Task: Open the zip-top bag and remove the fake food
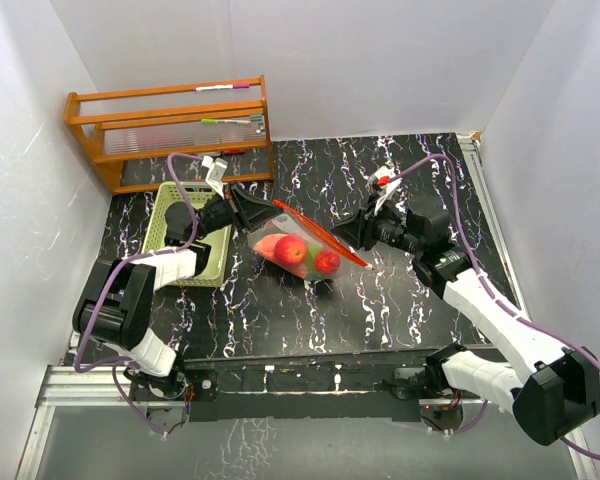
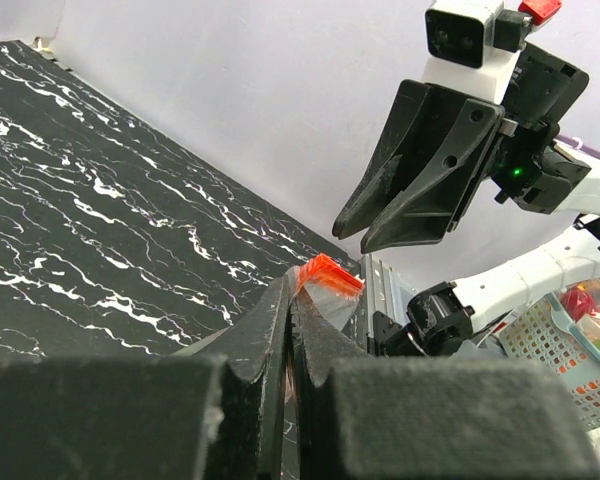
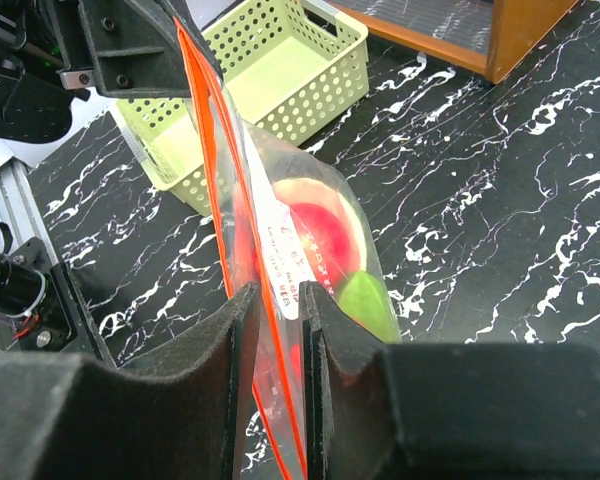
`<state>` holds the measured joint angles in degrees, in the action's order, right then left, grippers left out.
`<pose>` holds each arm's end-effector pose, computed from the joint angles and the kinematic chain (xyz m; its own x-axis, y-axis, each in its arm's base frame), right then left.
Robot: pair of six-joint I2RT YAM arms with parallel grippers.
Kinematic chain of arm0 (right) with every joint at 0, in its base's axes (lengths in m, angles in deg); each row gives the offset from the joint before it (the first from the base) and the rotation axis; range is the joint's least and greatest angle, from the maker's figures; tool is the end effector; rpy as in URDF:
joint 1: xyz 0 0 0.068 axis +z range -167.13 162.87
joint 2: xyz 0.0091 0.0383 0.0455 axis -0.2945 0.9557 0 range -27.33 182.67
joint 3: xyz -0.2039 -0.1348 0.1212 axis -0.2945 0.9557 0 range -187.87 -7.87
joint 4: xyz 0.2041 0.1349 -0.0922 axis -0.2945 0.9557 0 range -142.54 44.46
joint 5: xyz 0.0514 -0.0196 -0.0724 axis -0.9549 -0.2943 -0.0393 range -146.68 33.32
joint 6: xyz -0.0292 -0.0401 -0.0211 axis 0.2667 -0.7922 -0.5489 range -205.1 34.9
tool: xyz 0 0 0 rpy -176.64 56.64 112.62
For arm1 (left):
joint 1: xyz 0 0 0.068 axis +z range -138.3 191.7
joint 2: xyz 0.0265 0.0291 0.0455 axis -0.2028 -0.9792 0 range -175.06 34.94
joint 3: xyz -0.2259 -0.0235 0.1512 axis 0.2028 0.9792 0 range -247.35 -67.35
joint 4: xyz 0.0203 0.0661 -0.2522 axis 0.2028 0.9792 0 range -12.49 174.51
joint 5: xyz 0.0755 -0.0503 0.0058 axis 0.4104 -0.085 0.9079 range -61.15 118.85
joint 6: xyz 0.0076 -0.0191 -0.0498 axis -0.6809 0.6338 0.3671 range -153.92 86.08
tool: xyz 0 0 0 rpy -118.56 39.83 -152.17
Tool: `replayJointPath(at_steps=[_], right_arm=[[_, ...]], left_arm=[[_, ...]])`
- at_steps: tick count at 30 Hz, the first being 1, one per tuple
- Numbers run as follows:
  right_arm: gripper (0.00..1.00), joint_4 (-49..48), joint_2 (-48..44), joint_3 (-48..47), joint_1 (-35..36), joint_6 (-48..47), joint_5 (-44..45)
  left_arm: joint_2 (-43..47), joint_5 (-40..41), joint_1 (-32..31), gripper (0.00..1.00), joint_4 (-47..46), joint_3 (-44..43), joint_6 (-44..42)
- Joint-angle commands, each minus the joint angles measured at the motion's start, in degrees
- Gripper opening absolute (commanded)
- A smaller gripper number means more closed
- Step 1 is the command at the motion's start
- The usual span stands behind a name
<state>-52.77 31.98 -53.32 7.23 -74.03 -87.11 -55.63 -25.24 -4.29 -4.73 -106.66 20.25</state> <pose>0.2104 0.1151 0.3154 -0.3652 0.0163 -0.9308 -0.7478 0.5904 0.3038 0.2844 -0.1115 0.2728 -0.3826 -0.3850 -0.8399 0.8865 0.1031 -0.4511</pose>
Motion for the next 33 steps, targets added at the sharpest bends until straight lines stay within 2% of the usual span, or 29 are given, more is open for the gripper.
replayJointPath(at_steps=[1,10,20,30,33], right_arm=[[0.25,-4.94,0.44,0.98,-0.02,0.85,-0.85],[0.26,-6.65,2.51,1.7,-0.02,1.29,-2.11],[0.35,-7.73,3.27,2.41,-0.04,2.03,-3.73],[0.35,-9.07,5.77,3.19,0.2,3.32,-4.48],[0.28,-9.18,6.19,2.63,0.3,3.3,-4.07]], left_arm=[[1.68,-0.45,-0.3,0.0,-1.56,-0.14,-1.62],[2.62,-0.09,-0.3,0.0,1.82,-0.19,-3.77],[2.48,0.47,-0.36,0.0,0.85,0.43,-3.47],[3.18,0.83,-0.47,0.0,1.83,0.74,-4.18],[3.44,0.97,-0.47,0.0,1.44,1.63,-4.32]])
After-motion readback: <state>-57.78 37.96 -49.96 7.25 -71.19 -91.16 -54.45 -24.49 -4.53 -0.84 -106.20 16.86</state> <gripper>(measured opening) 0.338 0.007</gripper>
